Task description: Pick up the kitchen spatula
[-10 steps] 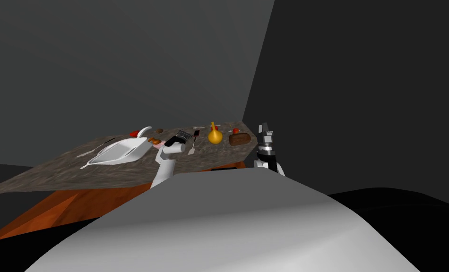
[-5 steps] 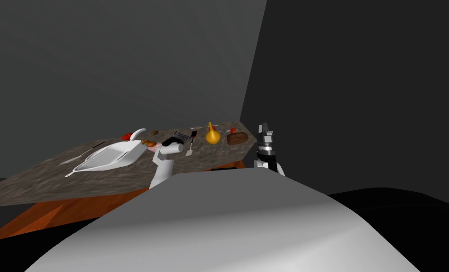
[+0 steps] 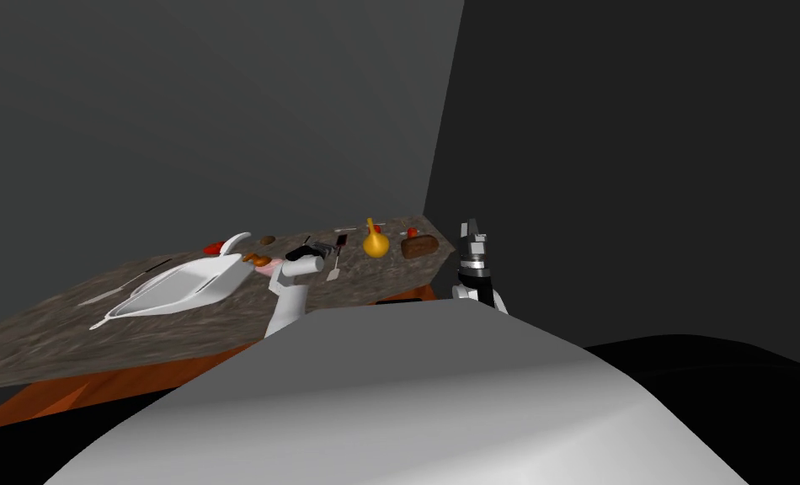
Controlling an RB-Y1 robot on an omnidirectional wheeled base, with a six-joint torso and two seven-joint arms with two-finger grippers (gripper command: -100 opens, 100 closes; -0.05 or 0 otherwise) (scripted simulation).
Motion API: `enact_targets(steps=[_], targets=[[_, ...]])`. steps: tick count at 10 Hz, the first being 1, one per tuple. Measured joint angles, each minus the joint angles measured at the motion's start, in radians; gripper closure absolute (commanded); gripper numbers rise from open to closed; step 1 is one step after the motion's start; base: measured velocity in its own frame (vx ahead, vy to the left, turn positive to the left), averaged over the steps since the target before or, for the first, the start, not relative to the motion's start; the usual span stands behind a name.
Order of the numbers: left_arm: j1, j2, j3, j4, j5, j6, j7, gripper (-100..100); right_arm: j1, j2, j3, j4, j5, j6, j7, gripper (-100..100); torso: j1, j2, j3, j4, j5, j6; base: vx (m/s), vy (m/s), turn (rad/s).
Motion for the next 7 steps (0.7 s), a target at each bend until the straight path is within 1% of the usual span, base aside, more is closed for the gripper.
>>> enact_targets(steps=[2,3,5,7], targets=[[0.000,-0.006,0.023,0.006,-0.007,0.047,0.044,-100,0.000,0.000,0.000,0.000,0.000,0.000,0.000,0,0.000,0.000,0.000,0.000,0.000,0.000,-0.007,-0.011,-0.081],[-0.001,-0.003,0.033,0.014,-0.004,0.064,0.061,-100,0.000,0.000,0.000,0.000,0.000,0.000,0.000,0,0.000,0.000,0.000,0.000,0.000,0.000,-0.002,-0.009,-0.074],[-0.010,-0.007,0.050,0.033,-0.012,0.094,0.095,-100,0.000,0.000,0.000,0.000,0.000,0.000,0.000,0,0.000,0.000,0.000,0.000,0.000,0.000,0.001,-0.008,-0.078],[-0.011,-0.006,0.072,0.036,-0.013,0.136,0.133,-100,0.000,0.000,0.000,0.000,0.000,0.000,0.000,0,0.000,0.000,0.000,0.000,0.000,0.000,0.002,-0.010,-0.080]])
